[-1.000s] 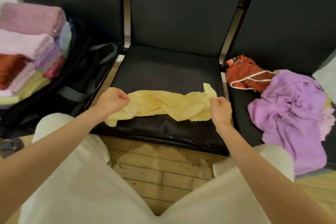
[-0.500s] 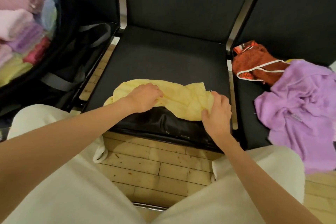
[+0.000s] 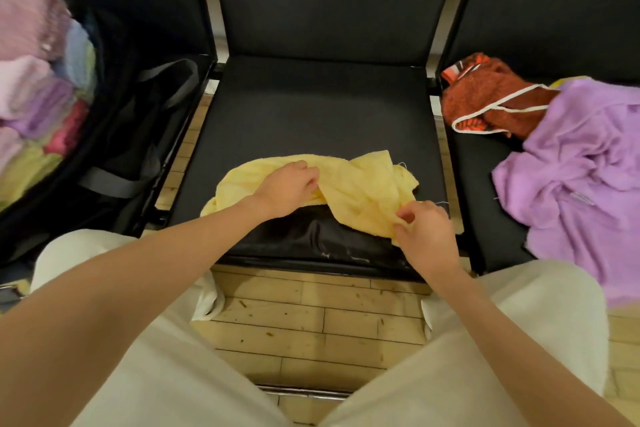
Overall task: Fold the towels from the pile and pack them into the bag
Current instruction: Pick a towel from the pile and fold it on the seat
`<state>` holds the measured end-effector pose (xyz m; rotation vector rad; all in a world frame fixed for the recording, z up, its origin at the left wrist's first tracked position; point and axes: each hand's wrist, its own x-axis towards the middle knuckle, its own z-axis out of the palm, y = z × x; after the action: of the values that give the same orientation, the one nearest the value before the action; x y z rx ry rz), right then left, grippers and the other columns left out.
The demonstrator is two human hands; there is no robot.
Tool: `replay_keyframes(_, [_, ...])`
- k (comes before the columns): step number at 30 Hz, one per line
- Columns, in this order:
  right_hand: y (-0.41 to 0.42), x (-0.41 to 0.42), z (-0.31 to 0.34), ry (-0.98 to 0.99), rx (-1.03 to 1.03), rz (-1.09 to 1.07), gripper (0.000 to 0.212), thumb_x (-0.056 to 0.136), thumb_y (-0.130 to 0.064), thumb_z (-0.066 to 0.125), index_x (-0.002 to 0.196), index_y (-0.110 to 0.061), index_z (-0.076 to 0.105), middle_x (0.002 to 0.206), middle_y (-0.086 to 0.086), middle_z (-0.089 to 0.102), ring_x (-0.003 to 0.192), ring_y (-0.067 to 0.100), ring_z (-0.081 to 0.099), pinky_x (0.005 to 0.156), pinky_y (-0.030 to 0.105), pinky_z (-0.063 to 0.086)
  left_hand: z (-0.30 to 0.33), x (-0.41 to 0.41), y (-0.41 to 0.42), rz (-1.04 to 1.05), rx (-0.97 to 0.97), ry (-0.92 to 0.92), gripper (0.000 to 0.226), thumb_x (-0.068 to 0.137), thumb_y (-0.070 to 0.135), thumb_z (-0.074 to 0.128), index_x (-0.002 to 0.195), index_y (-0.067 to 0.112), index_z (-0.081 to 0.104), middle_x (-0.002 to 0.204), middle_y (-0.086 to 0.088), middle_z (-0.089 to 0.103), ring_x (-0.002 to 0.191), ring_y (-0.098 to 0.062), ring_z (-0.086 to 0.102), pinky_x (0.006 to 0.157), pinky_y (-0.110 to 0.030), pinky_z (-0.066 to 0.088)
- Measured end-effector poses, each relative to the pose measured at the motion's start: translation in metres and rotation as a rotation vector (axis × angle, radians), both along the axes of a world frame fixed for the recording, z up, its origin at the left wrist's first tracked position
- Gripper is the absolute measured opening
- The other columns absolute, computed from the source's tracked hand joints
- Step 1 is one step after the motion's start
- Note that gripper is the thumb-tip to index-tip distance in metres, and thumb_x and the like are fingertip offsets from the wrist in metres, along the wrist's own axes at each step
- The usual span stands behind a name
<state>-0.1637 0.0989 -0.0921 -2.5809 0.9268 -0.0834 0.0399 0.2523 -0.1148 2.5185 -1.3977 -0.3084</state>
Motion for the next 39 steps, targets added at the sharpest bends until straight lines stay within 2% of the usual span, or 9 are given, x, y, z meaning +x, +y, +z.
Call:
replay_keyframes(4, [0.009,-0.001,0.003,-0.04,0.079,-0.035,0.009,0.087,-0.016,0.061,0.095,-0.013,0.061,0.091,0.001,0.059,0.089,0.019,0.056,0.081,0.038,0.051,0.035,-0.004,-0.001,0.219,-0.344,-0.069,0.015,0.102,0.02,0.038,0.1,0.01,0.049,0.072,0.003,0.051,0.06,-0.014,0.05,0.054,-0.028,0.035])
replay_keyframes(7, [0.012,0.002,0.014,-0.172,0.128,-0.047,0.013,0.088,-0.018,0.062,0.098,-0.012,0.058,0.087,-0.002,0.054,0.081,0.015,0.055,0.068,0.028,0.046,0.065,0.003,0.004,0.326,-0.502,-0.052,0.013,0.102,0.019,0.036,0.097,0.009,0.042,0.056,0.006,0.041,0.045,-0.01,0.042,0.042,-0.026,0.029])
replay_keyframes(14, [0.019,0.009,0.032,-0.296,0.174,-0.053,0.003,0.094,-0.02,0.056,0.095,-0.019,0.053,0.084,-0.005,0.058,0.066,0.001,0.051,0.052,0.011,0.031,0.133,0.009,-0.004,0.658,-0.82,0.298,0.013,0.101,0.017,0.04,0.094,0.009,0.048,0.076,0.006,0.047,0.065,-0.001,0.046,0.058,-0.015,0.039])
replay_keyframes(20, [0.033,0.01,0.03,-0.356,0.224,-0.058,0.015,0.093,-0.016,0.057,0.107,-0.012,0.062,0.093,-0.006,0.056,0.084,0.008,0.055,0.071,0.017,0.037,0.179,0.011,-0.008,0.749,-0.939,0.579,0.012,0.099,0.014,0.046,0.106,0.01,0.054,0.097,-0.005,0.057,0.085,-0.016,0.06,0.067,-0.029,0.056])
replay_keyframes(26, [0.049,0.015,0.03,-0.397,0.166,0.062,0.019,0.099,-0.019,0.044,0.116,-0.015,0.051,0.093,-0.002,0.058,0.07,0.005,0.054,0.054,0.012,0.038,0.194,0.02,0.004,0.758,-1.014,0.843,0.013,0.098,0.003,0.046,0.109,0.002,0.053,0.091,-0.014,0.061,0.084,-0.023,0.065,0.071,-0.032,0.059])
replay_keyframes(29, [0.062,0.025,0.03,-0.36,0.156,0.191,0.026,0.097,-0.006,0.046,0.122,-0.01,0.049,0.103,0.007,0.057,0.078,0.01,0.052,0.065,0.015,0.041,0.19,0.02,0.009,0.79,-1.006,0.829,0.02,0.097,0.003,0.049,0.115,0.0,0.054,0.1,-0.016,0.064,0.087,-0.022,0.068,0.064,-0.026,0.058])
replay_keyframes(33, [0.079,0.042,0.011,-0.164,-0.004,0.39,0.032,0.087,0.003,0.053,0.111,-0.017,0.058,0.108,-0.001,0.048,0.094,0.018,0.047,0.077,0.024,0.04,0.186,0.017,0.017,0.773,-0.998,0.815,0.011,0.095,0.003,0.052,0.103,0.004,0.058,0.092,-0.011,0.065,0.083,-0.019,0.069,0.064,-0.024,0.057])
replay_keyframes(36, [0.087,0.051,-0.004,-0.052,0.071,0.297,0.024,0.091,-0.006,0.053,0.111,-0.014,0.063,0.115,0.002,0.048,0.104,0.018,0.048,0.092,0.028,0.045,0.185,0.019,0.024,0.759,-1.008,0.834,0.01,0.096,0.003,0.05,0.095,0.008,0.059,0.09,-0.01,0.063,0.082,-0.018,0.068,0.064,-0.024,0.057])
replay_keyframes(39, [0.092,0.059,-0.012,-0.052,0.217,0.236,0.021,0.093,-0.011,0.051,0.108,-0.016,0.065,0.111,0.001,0.044,0.096,0.013,0.044,0.09,0.024,0.046,0.185,0.022,0.031,0.766,-1.024,0.83,0.011,0.097,0.004,0.048,0.1,0.007,0.058,0.091,-0.01,0.062,0.081,-0.017,0.067,0.061,-0.022,0.056])
